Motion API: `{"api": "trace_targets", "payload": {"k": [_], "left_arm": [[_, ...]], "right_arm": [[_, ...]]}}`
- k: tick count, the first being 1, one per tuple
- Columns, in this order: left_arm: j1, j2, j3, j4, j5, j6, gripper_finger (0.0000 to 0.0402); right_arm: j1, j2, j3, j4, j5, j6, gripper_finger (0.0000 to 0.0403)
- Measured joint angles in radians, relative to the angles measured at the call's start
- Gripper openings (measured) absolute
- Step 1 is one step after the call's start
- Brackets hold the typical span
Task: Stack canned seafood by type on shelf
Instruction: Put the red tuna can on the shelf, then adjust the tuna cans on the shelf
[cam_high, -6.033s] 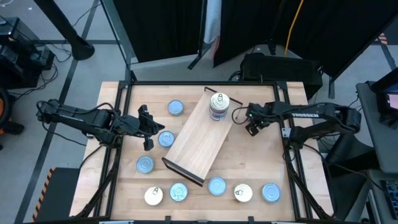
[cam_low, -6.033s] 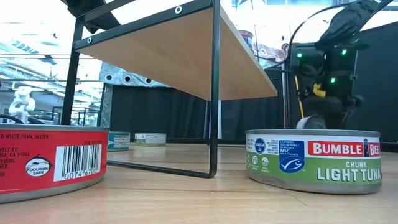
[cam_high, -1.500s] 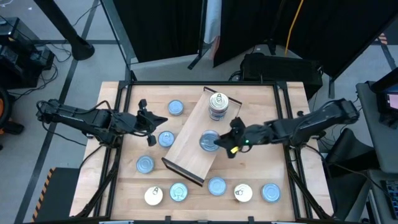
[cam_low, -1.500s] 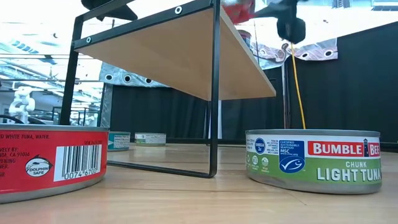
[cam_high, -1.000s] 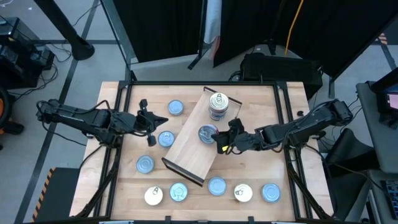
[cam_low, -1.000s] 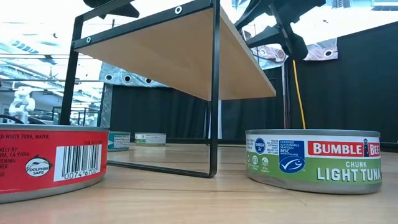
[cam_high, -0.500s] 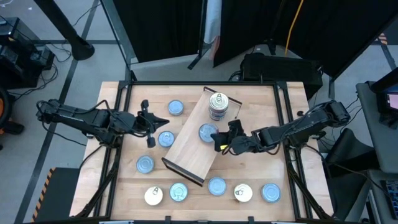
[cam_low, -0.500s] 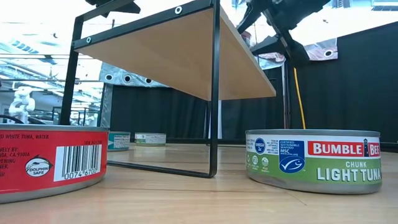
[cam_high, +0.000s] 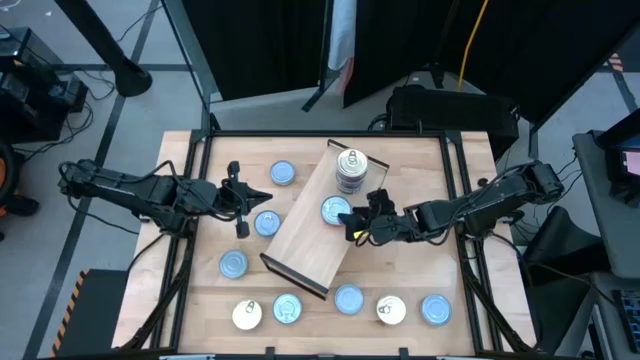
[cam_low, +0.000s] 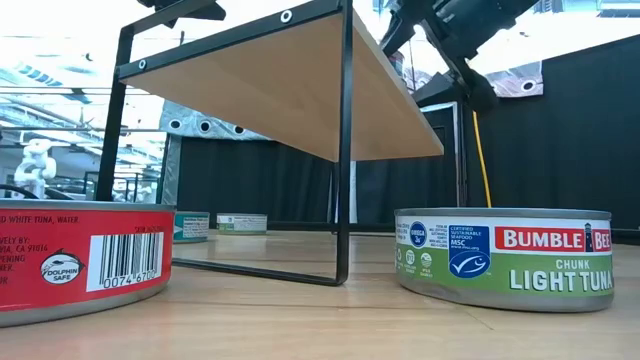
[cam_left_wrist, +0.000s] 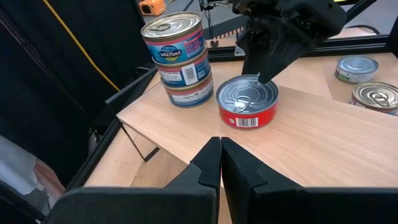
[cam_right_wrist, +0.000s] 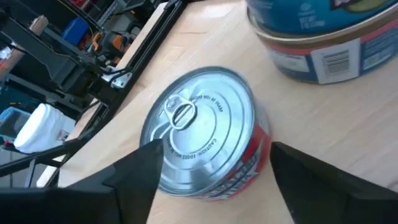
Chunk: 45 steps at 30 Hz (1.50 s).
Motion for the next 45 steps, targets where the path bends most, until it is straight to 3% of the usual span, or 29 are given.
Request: {"api": "trace_targets", "payload": {"k": [7,13,17,20,24,28,33,39,45], "left_arm": [[0.000,0.000,0.000,-0.003,0.040,-0.003,0.0015],[0.000,0.000,0.000,-0.003,0.097,-0.003,0.0015],[0.000,0.001,0.000,-0.001,0.096,-0.002,0.0015],[0.007,0.013,0.000,0.023,0.033,0.021,0.0015],[0.040,0.049,0.000,0.069,-0.092,0.027,0.0015],[0.082,0.097,0.000,0.165,-0.063,0.055,0.0015],[0.127,0.167,0.000,0.218,-0.029,0.092,0.0015],[0.206,0.238,0.000,0.291,0.052,0.138,0.0015],[0.272,0.258,0.000,0.316,0.160,0.157,0.0015]], "right_arm": [[0.001,-0.039,0.000,-0.049,0.031,-0.084,0.0315],[0.049,-0.113,0.000,-0.081,0.031,-0.344,0.0313],[0.100,-0.118,0.000,-0.166,0.132,-0.536,0.0313],[0.119,-0.110,0.000,-0.181,0.229,-0.622,0.0313],[0.117,-0.108,0.000,-0.181,0.266,-0.723,0.0306],[0.111,-0.108,0.000,-0.198,0.301,-0.761,0.0262],[0.111,-0.108,-0.064,-0.173,0.307,-0.759,0.0178],[0.110,-0.107,-0.215,0.084,0.306,-0.815,0.0087],[0.085,-0.107,-0.248,0.230,0.299,-0.883,0.0028]]}}
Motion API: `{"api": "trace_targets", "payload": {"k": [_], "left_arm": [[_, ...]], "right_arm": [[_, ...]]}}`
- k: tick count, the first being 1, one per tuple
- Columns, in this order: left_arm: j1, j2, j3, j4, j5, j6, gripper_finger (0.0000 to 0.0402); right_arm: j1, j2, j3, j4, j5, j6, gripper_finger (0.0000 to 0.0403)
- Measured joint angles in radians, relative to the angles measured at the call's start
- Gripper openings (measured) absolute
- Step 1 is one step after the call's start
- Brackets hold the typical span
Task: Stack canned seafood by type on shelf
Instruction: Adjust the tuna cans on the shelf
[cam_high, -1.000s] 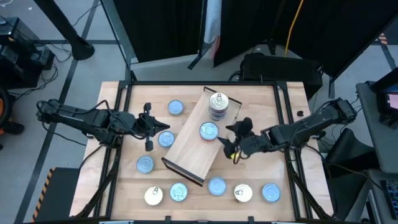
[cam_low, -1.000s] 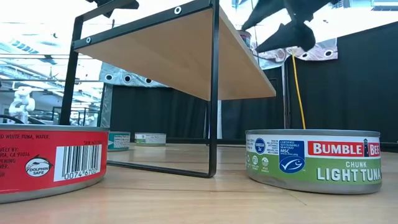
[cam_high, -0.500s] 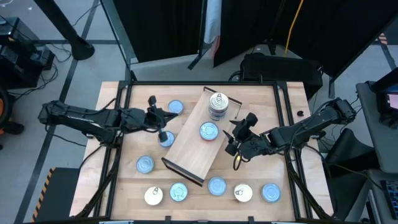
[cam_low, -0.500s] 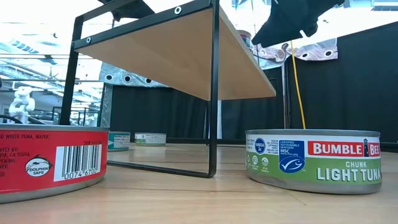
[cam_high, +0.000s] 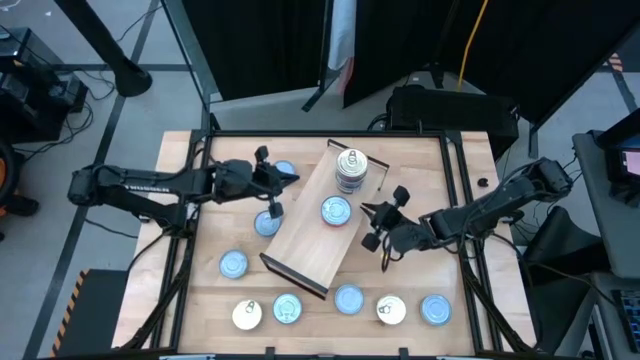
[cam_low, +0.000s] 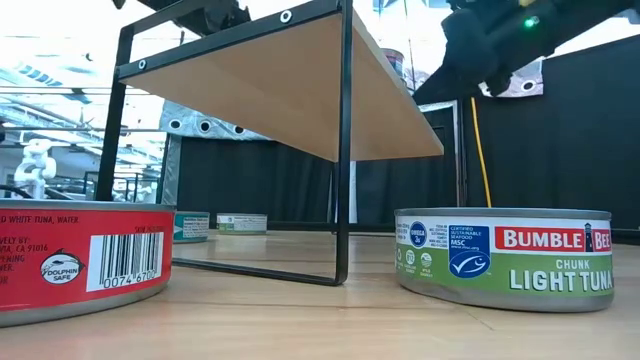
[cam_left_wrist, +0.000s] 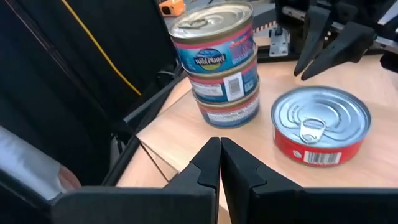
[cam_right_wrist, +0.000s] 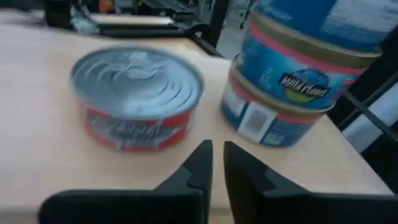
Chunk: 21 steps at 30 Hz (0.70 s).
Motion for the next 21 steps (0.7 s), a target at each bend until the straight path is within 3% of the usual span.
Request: {"api": "trace_targets", "payload": {"k": [7,21], "left_arm": [[0.075,0.000,0.000,0.014,0.080,0.009,0.0015],[0.127,0.001,0.000,0.014,0.152,0.031,0.0015]], "right_arm": [[-0.102,0.000,0.000,0.052,-0.177,0.121,0.0004],[-0.217,0.000,0.001,0.118,-0.285,0.039,0.0001]]}}
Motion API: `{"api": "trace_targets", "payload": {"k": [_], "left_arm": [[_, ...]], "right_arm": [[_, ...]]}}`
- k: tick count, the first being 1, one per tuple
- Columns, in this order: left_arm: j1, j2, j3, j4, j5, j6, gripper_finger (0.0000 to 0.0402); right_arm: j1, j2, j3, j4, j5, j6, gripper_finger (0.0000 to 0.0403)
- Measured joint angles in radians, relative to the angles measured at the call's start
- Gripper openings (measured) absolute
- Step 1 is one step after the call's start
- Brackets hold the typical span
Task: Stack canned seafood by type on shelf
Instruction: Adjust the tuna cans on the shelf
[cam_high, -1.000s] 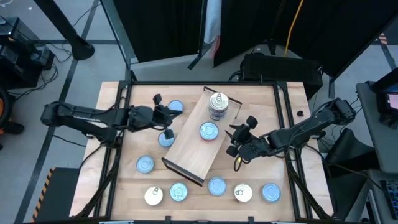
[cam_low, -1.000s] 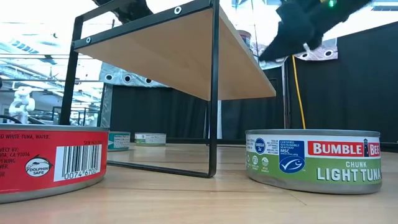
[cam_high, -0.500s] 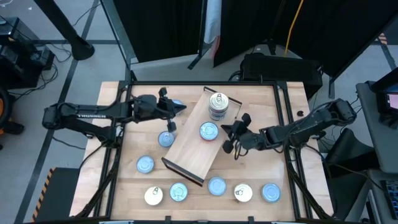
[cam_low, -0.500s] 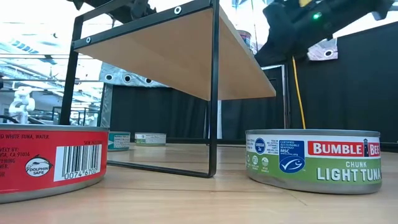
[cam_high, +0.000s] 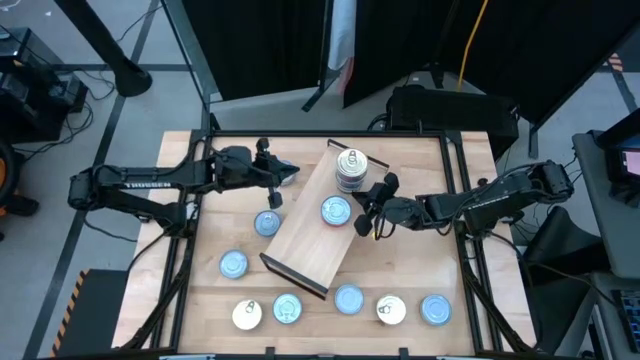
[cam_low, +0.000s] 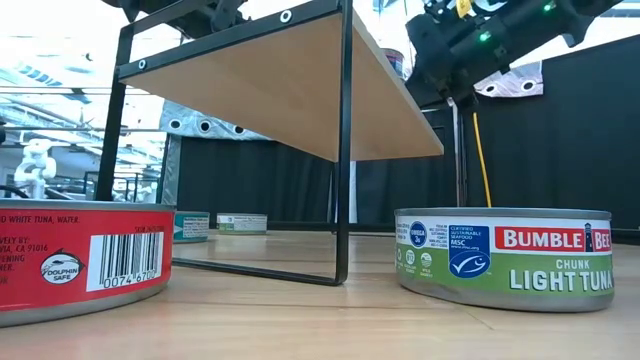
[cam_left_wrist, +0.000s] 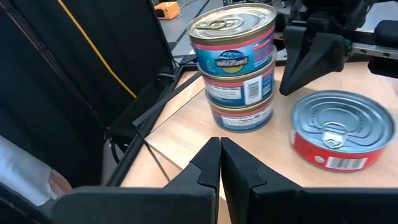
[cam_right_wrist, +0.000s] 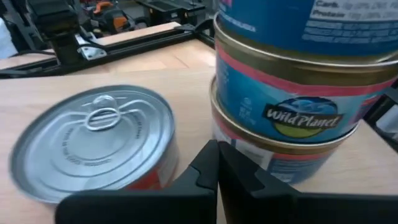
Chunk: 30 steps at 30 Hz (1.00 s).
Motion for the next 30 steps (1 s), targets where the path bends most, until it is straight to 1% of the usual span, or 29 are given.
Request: {"api": "trace_targets", "payload": {"k": [10,15,17,20,23,25,27,30], "left_arm": [[0.016,0.006,0.000,-0.004,0.000,-0.007,0.0015],[0.016,0.006,0.000,-0.025,0.000,-0.007,0.0015],[0.016,0.005,0.000,-0.036,0.007,-0.007,0.0015],[0.015,-0.011,0.000,-0.050,0.083,-0.008,0.0015],[0.007,-0.024,0.000,-0.047,0.212,-0.007,0.0015],[0.003,-0.029,0.000,-0.052,0.269,-0.007,0.0015],[0.000,-0.031,0.000,-0.047,0.280,-0.004,0.0015],[0.001,-0.030,0.000,-0.051,0.279,0.000,0.0015]], "right_arm": [[-0.038,0.000,0.000,-0.002,0.001,-0.035,0.0000],[-0.038,-0.001,0.000,-0.002,0.001,-0.041,0.0000],[-0.020,-0.013,0.000,-0.001,-0.025,-0.034,0.0000],[0.031,-0.039,0.004,0.010,-0.082,0.013,0.0000],[0.099,-0.054,0.003,0.034,-0.097,0.055,0.0000],[0.144,-0.052,0.003,0.070,-0.097,0.085,0.0000],[0.175,-0.020,0.005,0.140,-0.097,0.113,0.0000],[0.210,0.064,0.003,0.235,-0.098,0.117,0.0000]]}}
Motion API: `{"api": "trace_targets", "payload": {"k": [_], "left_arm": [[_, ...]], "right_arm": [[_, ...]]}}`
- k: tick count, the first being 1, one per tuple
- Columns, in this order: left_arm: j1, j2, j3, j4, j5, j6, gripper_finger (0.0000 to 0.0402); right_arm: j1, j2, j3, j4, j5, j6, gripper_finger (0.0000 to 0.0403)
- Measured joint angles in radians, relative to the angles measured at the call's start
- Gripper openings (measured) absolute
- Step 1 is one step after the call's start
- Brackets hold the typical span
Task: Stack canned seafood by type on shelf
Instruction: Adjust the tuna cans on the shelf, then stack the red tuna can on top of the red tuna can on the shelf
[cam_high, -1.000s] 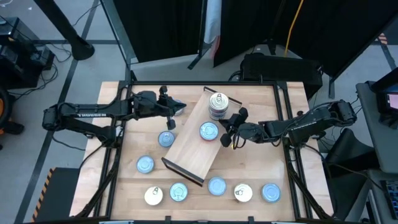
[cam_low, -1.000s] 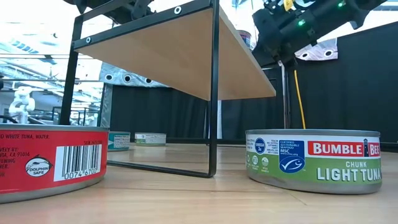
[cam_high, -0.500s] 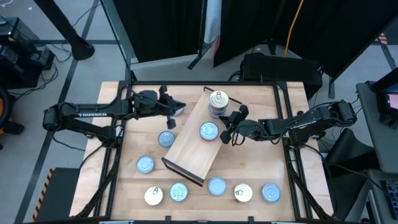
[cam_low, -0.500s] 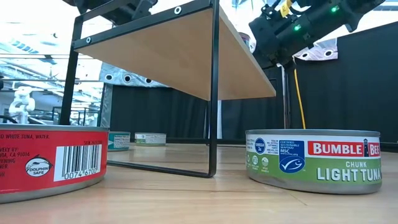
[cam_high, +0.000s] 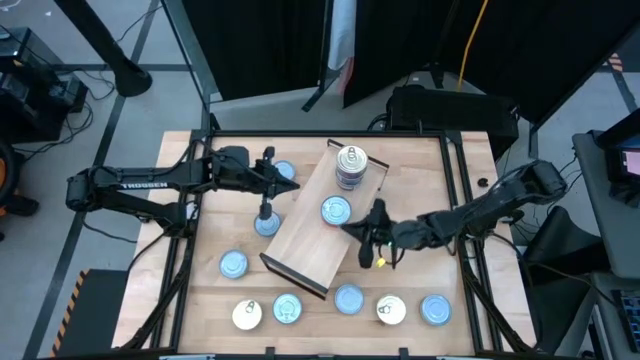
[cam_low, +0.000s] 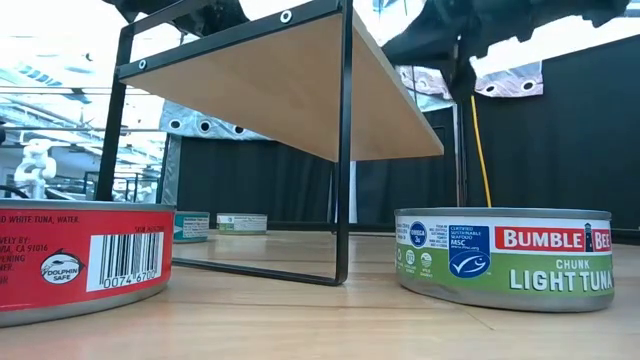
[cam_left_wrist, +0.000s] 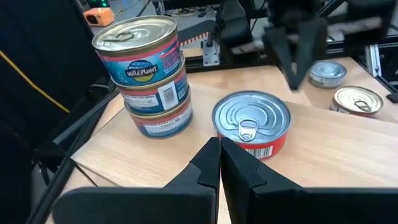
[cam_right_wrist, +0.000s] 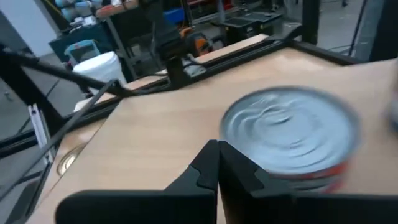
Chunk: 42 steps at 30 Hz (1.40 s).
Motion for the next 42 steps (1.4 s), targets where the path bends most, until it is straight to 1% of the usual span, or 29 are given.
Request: {"api": "trace_targets", "payload": {"k": [3,8,11,15,19,23,26,28,31,35,38,42], "left_arm": [[0.001,0.000,0.000,0.001,-0.007,-0.006,0.0015],[0.001,0.000,0.000,0.000,-0.011,-0.008,0.0015],[0.000,0.000,0.000,-0.003,-0.016,-0.015,0.0015],[-0.001,-0.001,0.000,-0.005,-0.017,-0.033,0.0015],[-0.008,-0.010,0.000,-0.017,-0.018,-0.033,0.0015],[-0.022,-0.039,0.000,-0.024,-0.019,-0.034,0.0015],[-0.047,-0.075,0.000,-0.031,-0.019,-0.038,0.0015],[-0.073,-0.106,0.000,-0.038,-0.019,-0.058,0.0015],[-0.122,-0.148,0.000,-0.057,-0.008,-0.075,0.0015],[-0.216,-0.182,0.000,-0.071,0.095,-0.140,0.0015],[-0.326,-0.192,0.000,-0.077,0.160,-0.187,0.0015],[-0.518,-0.191,0.000,-0.101,0.164,-0.226,0.0015]], "right_arm": [[0.022,0.060,0.003,0.049,0.004,0.000,0.0000],[0.038,0.117,0.038,0.041,0.075,-0.033,0.0000],[0.034,0.126,0.052,0.028,0.089,-0.046,0.0000],[0.023,0.127,0.054,0.018,0.134,-0.058,0.0000],[0.013,0.124,0.054,0.013,0.138,-0.060,0.0000],[0.000,0.124,0.054,0.007,0.142,-0.065,0.0000],[-0.001,0.123,0.054,0.014,0.172,-0.090,0.0000],[0.000,0.123,0.054,0.027,0.180,-0.105,0.0000],[0.011,0.112,0.054,0.051,0.157,-0.113,0.0000],[0.060,0.073,0.057,0.061,0.121,-0.123,0.0000],[0.113,0.025,0.067,0.060,0.121,-0.173,0.0000],[0.185,-0.053,0.096,-0.002,0.132,-0.215,0.0000]]}}
